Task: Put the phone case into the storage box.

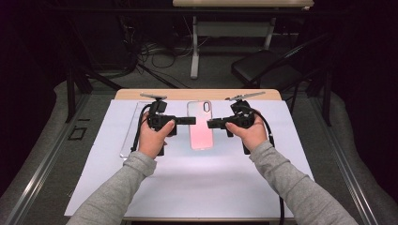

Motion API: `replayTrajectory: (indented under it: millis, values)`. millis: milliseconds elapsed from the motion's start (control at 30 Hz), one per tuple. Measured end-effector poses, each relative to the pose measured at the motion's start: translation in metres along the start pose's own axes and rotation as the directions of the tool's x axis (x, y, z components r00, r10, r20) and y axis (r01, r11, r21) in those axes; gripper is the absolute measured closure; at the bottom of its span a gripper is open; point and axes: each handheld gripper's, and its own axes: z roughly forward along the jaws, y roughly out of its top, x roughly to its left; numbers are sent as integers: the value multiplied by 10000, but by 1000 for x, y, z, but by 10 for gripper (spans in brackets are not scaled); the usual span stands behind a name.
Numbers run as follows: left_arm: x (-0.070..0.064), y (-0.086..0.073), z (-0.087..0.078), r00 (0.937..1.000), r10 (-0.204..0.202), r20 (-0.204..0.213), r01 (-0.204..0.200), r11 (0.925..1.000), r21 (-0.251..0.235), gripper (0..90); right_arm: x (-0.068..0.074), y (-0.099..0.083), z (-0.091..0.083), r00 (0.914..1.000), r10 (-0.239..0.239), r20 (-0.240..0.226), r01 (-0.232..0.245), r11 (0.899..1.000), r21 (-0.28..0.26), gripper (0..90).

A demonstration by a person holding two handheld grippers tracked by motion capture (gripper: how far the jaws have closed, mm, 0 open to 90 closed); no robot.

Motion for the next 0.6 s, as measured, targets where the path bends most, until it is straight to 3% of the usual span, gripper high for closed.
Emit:
replayTrajectory:
  millis: [600]
  values:
    - [1,0,1,10000,-10,35,10,10000,19,818,-2,0,-2,9971,734,-200,-732,9973,79,809]
